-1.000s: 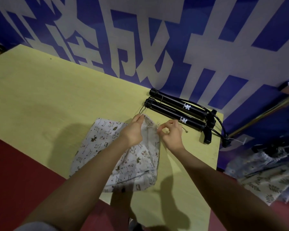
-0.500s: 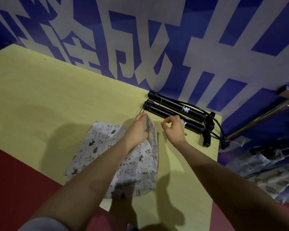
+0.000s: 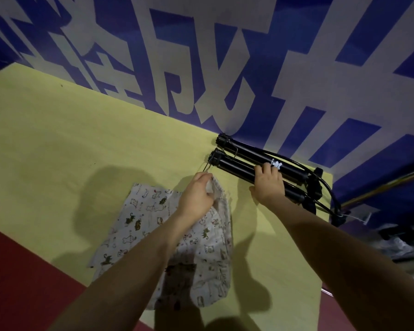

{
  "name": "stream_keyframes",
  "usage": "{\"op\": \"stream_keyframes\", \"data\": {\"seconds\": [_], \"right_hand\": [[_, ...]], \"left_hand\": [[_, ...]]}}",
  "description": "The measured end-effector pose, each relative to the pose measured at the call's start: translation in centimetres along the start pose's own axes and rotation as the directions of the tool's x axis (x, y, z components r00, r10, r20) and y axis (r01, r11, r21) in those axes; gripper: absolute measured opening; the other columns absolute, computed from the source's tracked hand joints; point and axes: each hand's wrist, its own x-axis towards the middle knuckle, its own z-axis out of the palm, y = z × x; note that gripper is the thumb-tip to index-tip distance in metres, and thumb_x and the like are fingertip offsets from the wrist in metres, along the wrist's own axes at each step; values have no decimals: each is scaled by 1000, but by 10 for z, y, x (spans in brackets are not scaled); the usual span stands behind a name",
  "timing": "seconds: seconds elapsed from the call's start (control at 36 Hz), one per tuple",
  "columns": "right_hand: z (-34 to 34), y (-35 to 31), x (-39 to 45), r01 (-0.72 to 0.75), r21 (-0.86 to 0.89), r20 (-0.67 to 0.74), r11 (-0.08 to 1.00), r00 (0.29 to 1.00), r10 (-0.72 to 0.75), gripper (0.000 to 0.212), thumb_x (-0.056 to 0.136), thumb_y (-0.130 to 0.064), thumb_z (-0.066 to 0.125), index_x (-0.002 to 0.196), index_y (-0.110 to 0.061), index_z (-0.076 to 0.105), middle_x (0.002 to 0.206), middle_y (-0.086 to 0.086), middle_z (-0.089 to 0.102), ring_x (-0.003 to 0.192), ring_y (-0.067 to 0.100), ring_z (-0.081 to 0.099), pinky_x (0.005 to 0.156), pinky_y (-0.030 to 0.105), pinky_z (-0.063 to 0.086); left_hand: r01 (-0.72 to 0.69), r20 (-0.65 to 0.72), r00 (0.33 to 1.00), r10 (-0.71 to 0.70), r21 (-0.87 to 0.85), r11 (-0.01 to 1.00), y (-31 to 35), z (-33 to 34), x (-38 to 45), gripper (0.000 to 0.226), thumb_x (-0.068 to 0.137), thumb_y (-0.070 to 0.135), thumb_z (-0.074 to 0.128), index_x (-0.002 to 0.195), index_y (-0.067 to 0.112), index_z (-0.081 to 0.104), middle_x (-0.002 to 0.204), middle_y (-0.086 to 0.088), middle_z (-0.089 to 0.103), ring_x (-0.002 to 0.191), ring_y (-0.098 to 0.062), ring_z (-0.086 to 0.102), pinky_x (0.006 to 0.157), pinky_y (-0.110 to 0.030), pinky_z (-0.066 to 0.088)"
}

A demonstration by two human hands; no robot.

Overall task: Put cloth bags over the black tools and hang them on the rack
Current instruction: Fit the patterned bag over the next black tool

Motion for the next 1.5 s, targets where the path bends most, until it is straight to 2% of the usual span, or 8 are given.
{"op": "stream_keyframes", "data": {"seconds": [0.19, 0.39, 0.56, 0.69, 0.92, 1.11, 1.19, 1.5], "right_hand": [[-2, 5, 1, 20, 51, 38, 999, 999, -22, 60, 94, -29, 55, 142, -13, 24, 135, 19, 47, 123, 36, 48, 102, 44, 42], [-11, 8, -18, 54, 77, -3, 996, 999, -54, 69, 86, -30, 63, 142, -15, 26, 132, 15, 50, 120, 33, 51, 97, 42, 46], [-30, 0, -35, 70, 164, -64, 984, 996, -60, 66, 83, -42, 64, 135, -18, 32, 122, 11, 52, 104, 31, 58, 68, 35, 45], [-46, -1, -49, 77, 220, -119, 972, 992, -52, 58, 84, -48, 62, 126, -23, 30, 103, 5, 64, 84, 26, 63, 60, 30, 42], [-68, 1, -89, 63, 251, -114, 966, 993, -35, 61, 83, -44, 63, 129, -19, 32, 102, 7, 65, 88, 30, 63, 62, 31, 42], [-61, 2, -116, -19, 386, -142, 922, 987, 80, 56, 80, -33, 67, 123, -19, 33, 104, 9, 67, 83, 31, 64, 61, 30, 43], [-60, 3, -129, -23, 443, -174, 896, 978, 112, 56, 81, -31, 67, 124, -18, 34, 110, 12, 65, 85, 33, 63, 61, 29, 40], [-65, 13, -167, 98, 469, -265, 878, 964, 34, 54, 81, -32, 65, 127, -23, 38, 108, 5, 66, 82, 27, 58, 65, 30, 40]], "left_hand": [[-5, -77, 997, 7, 24, 1000, -6, -5, -5, 50, 89, 0, 47, 138, 8, 43, 143, -2, 40, 119, -18, 48, 87, -22, 39], [-21, -89, 996, 25, 44, 999, -3, -6, -13, 48, 89, 2, 49, 137, 8, 44, 141, -3, 42, 110, -21, 53, 87, -29, 45], [-82, -90, 992, 83, 9, 997, 7, -15, -20, 51, 90, 1, 50, 139, 7, 41, 145, -2, 38, 116, -19, 52, 87, -23, 42], [-114, -74, 991, 114, 9, 993, 10, -18, -29, 52, 90, 2, 50, 141, 9, 39, 146, 0, 36, 123, -18, 49, 95, -23, 42], [-183, 209, 962, 176, 16, 983, 9, -24, -47, 65, 90, -2, 47, 149, 13, 24, 155, 3, 20, 139, -16, 30, 113, -27, 30], [-159, 327, 935, 137, 40, 986, 6, -26, -57, 82, 84, -7, 51, 152, 18, 12, 159, 11, 5, 144, -13, 17, 110, -29, 36], [-164, 386, 913, 129, 60, 985, 5, -25, -63, 82, 84, -4, 55, 152, 18, 13, 159, 11, 6, 144, -13, 19, 99, -18, 38], [-156, 266, 953, 141, 33, 987, 8, -35, -70, 94, 83, -10, 52, 151, 20, -5, 158, 15, -13, 146, -12, 8, 80, -15, 45]]}}
